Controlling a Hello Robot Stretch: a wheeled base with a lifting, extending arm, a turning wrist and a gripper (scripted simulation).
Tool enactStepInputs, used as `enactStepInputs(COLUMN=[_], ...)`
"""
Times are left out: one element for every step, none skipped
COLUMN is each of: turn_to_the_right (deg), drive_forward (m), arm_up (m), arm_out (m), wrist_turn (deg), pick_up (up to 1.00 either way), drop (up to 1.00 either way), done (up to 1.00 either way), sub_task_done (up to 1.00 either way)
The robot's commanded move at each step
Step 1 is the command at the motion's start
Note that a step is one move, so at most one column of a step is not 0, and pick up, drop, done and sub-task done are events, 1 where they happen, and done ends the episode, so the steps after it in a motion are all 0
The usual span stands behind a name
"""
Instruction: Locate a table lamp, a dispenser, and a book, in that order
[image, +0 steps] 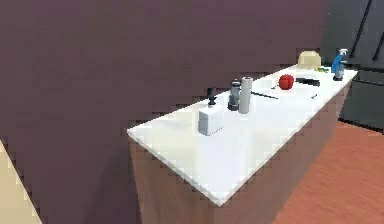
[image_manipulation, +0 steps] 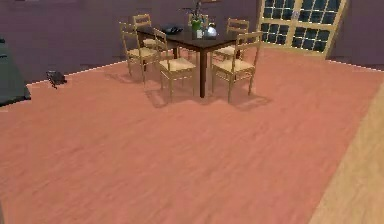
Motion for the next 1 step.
enactStepInputs(turn_to_the_right=[0.0], drive_forward=[0.0], arm_up=[0.0], arm_out=[0.0], wrist_turn=[0.0], pick_up=[0.0], drop=[0.0], done=[0.0], sub_task_done=[1.0])
